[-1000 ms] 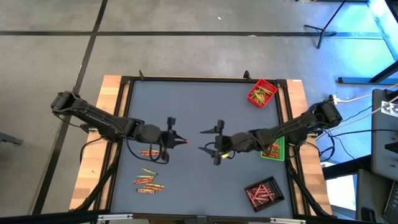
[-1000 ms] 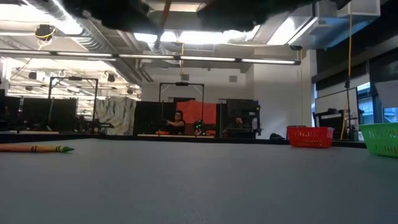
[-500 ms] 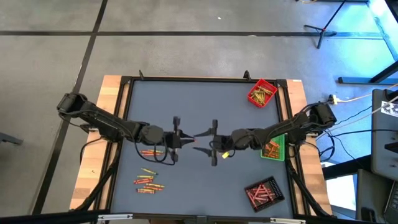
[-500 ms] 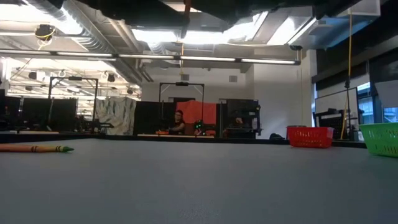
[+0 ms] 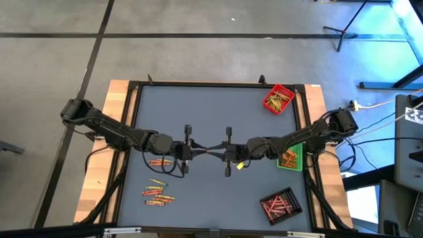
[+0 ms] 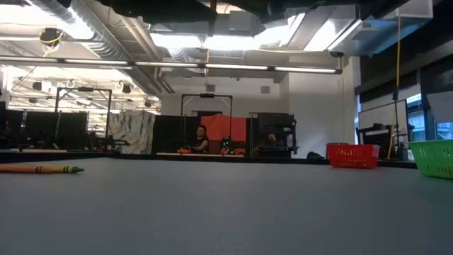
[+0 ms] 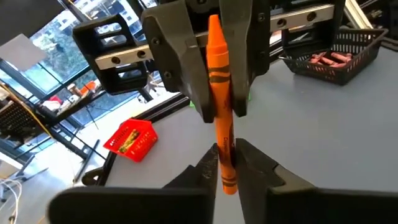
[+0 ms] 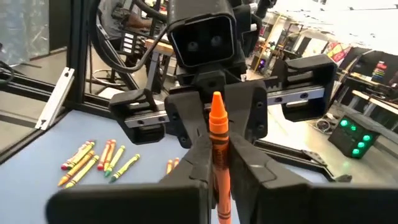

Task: Sort crayons
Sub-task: Put the orange crayon into the green bin

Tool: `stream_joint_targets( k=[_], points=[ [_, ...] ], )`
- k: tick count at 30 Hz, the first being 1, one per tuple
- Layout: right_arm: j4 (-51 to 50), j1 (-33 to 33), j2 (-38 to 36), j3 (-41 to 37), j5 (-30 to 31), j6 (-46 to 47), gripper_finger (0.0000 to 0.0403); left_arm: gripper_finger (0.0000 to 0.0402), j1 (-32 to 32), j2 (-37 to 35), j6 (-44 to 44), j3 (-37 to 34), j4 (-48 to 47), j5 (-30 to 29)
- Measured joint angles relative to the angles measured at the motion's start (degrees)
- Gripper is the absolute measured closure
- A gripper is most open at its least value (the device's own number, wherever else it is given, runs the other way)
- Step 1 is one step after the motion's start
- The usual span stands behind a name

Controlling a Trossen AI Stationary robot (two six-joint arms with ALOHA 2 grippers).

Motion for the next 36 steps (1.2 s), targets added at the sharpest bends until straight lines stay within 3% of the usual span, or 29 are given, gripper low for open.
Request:
stream_joint_targets(
  k=[6, 10, 15, 23, 31, 36],
  points=[
    [-4.26, 0.05, -0.69, -0.02, 1.53, -0.28, 0.0392, 0.0302, -0.32, -0.13, -2.73, 0.26, -1.91, -1.29],
    [-18.30, 0.86, -3.83, 2.77, 3.18, 4.12, 0.0383, 0.0274, -2.68, -2.26, -2.59, 0.26, -5.36, -5.94],
    [-41.54, 3.67, -7.17, 9.59, 11.85, 10.76, 0.0381, 0.0270, -4.81, -4.52, -2.69, 0.26, -10.59, -10.17],
    [-78.97, 8.84, -9.11, 19.62, 20.26, 35.30, 0.0380, 0.0270, -5.41, -4.77, -1.15, 0.26, -11.97, -14.43],
    [-110.46, 12.45, -9.11, 21.44, 19.99, 66.88, 0.0376, 0.0270, -5.40, -4.77, -1.14, 0.26, -11.96, -15.06],
    [-123.06, 15.23, -9.11, 21.44, 18.45, 82.90, 0.0375, 0.0269, -5.40, -4.77, -1.16, 0.26, -11.94, -15.04]
  ],
)
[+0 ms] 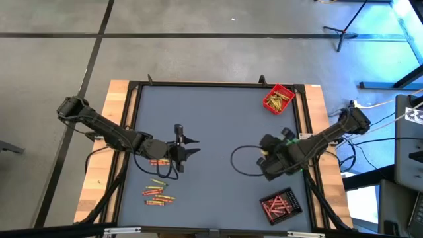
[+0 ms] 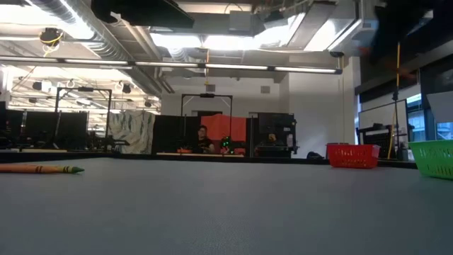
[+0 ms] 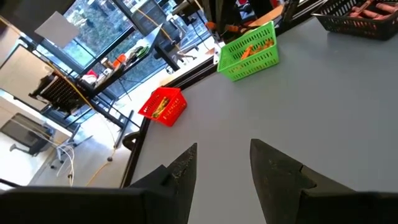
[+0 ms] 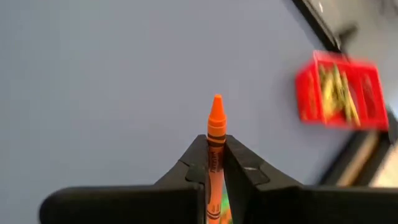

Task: Sort crayons
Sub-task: Put the orange crayon into the green bin, then put the green crayon into the red bin

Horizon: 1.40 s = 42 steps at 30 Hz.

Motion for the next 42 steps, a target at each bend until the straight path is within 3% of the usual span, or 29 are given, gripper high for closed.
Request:
stream_joint_targets(
  k=[9, 17, 27, 30, 38, 42],
  points=[
    [-5.19, 1.80, 0.00, -8.64, -10.97, 16.84, 0.0375, 0.0269, 0.00, 0.00, -0.28, 0.00, 0.02, 0.00],
    [0.53, 1.64, 0.00, -17.64, -14.30, 22.74, 0.0375, 0.0269, 0.00, 0.02, -0.27, -0.02, 0.35, 0.02],
    [8.14, 1.64, 0.02, -27.23, -20.47, 23.14, 0.0370, 0.0269, 0.00, 0.04, -0.31, -0.07, 1.79, 0.04],
    [8.19, 1.64, 0.02, -27.78, -21.22, 23.35, 0.0345, 0.0269, 0.00, 0.04, -0.33, -0.07, 1.79, 0.06],
    [5.36, 1.64, 0.02, -21.44, -20.91, 18.15, 0.0221, 0.0269, 0.00, 0.04, -0.31, -0.07, 2.08, 0.07],
    [5.27, 1.64, 0.02, -15.02, -12.65, 12.86, 0.0188, 0.0269, 0.00, 0.07, -0.31, -0.07, 2.10, 0.07]
  ],
)
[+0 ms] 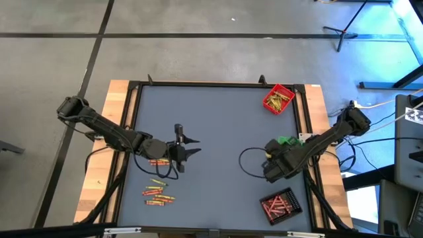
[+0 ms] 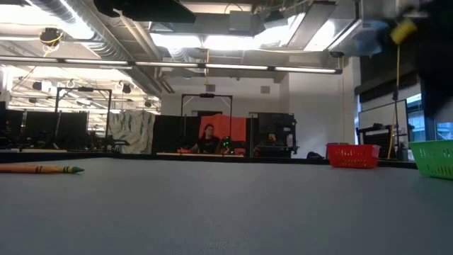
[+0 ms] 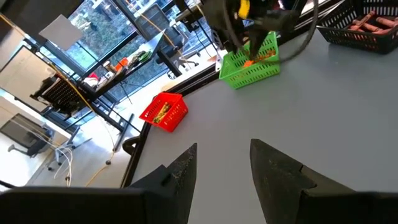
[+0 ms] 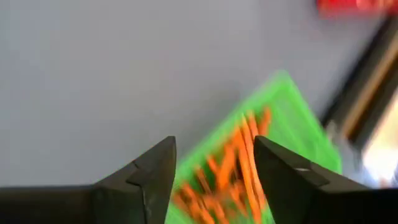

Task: Sort crayons
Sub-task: Put the green crayon into the red bin

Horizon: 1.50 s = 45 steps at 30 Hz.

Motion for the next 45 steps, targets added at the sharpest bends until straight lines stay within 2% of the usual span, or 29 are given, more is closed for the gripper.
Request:
stream_joint_targets(
  k=[4, 7, 9, 11, 13, 15, 20, 23, 26, 38, 45],
  points=[
    [5.47, 0.00, 0.00, 4.68, 15.09, -10.61, 0.0178, 0.0269, 0.00, -0.02, -2.73, 0.00, -1.52, -0.02],
    [15.58, 0.00, 0.00, 5.32, 26.07, -22.61, 0.0178, 0.0269, 0.00, -0.02, -6.80, 0.00, -7.06, 0.00],
    [23.67, -0.37, 0.00, 4.84, 31.19, -31.47, 0.0178, 0.0269, 0.00, -0.01, -10.84, 0.00, -12.12, 0.01],
    [31.74, -1.55, 0.00, 4.17, 33.39, -40.33, 0.0178, 0.0269, 0.18, -0.01, -15.19, 0.00, -17.37, 0.29],
    [38.85, -3.27, 0.00, 3.47, 33.57, -47.63, 0.0178, 0.0269, 0.85, -0.02, -19.69, 0.00, -23.05, 3.59],
    [45.67, -5.07, 0.00, 2.99, 33.14, -54.31, 0.0178, 0.0269, 2.00, 0.00, -23.95, 0.36, -28.97, 9.40],
    [58.36, -9.23, 0.02, 1.52, 26.41, -67.58, 0.0178, 0.0269, 4.44, 0.00, -33.24, 2.17, -42.66, 21.26],
    [61.94, -10.80, 0.02, 0.49, 21.23, -72.02, 0.0178, 0.0269, 4.98, 0.16, -36.02, 2.21, -48.68, 26.33],
    [64.63, -11.64, 0.04, -1.76, 19.52, -72.94, 0.0178, 0.0269, 4.98, 1.52, -36.77, 1.03, -48.69, 30.32],
    [67.34, -12.81, 0.07, -2.93, 18.64, -74.07, 0.0178, 0.0269, 7.32, 12.74, -38.99, 0.55, -47.67, 31.51],
    [67.44, -12.81, 0.07, -2.91, 18.64, -74.05, 0.0178, 0.0271, 10.25, 17.06, -38.65, 0.81, -46.10, 36.11]
  ],
)
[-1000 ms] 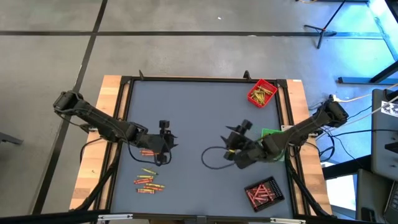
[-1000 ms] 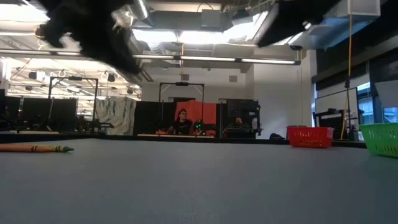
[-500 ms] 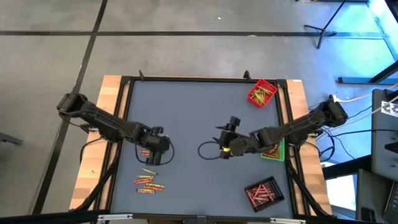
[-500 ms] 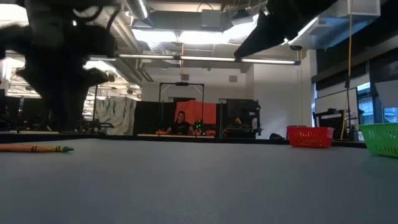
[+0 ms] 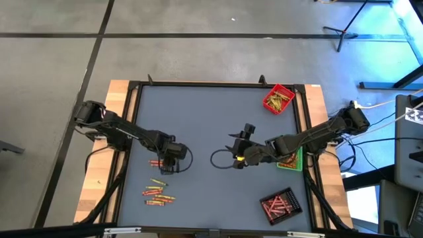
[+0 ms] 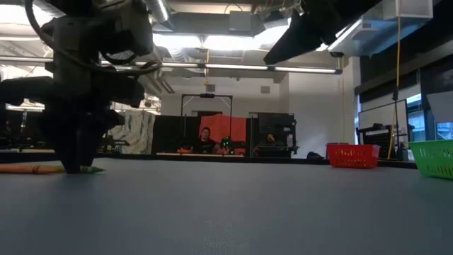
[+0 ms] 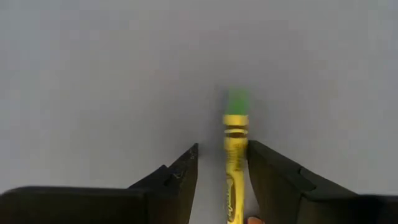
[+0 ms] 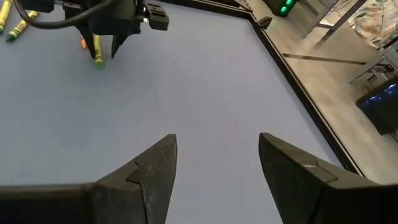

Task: Sort crayons
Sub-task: Put the green crayon into the red bin

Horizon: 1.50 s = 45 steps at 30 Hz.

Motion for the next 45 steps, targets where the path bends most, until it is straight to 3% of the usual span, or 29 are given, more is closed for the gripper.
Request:
stream_joint_targets(
  k=[5, 14, 19, 25, 29, 34, 45],
  points=[
    [-0.08, 0.02, 0.00, 0.00, 0.00, 0.01, 0.0178, 0.0294, 0.99, 0.28, 1.35, -0.04, -0.17, 0.28],
    [-0.06, 0.02, 0.15, 0.00, 0.00, 0.02, 0.0178, 0.0386, 1.01, 0.36, 6.09, -0.09, 0.55, 0.19],
    [-0.04, 0.02, 0.15, 0.00, 0.00, 0.36, 0.0178, 0.0392, 0.66, -0.67, 7.58, 0.91, -0.27, -0.97],
    [-0.01, -0.03, 0.17, 0.00, 0.00, 4.29, 0.0175, 0.0395, -2.15, -6.52, 8.81, 4.08, -3.60, -11.90],
    [0.07, 0.04, 0.17, 0.00, 0.00, 4.59, 0.0146, 0.0397, -4.14, -11.72, 10.86, 4.62, -1.68, -20.26],
    [0.13, 0.04, 0.17, 0.02, 0.01, 4.25, 0.0096, 0.0397, -6.29, -17.12, 16.84, 3.57, 8.92, -26.64],
    [1.64, 0.04, 0.17, 0.02, 0.01, 2.76, 0.0075, 0.0396, -5.70, -18.28, 32.51, -1.99, 40.33, -25.83]
  ],
)
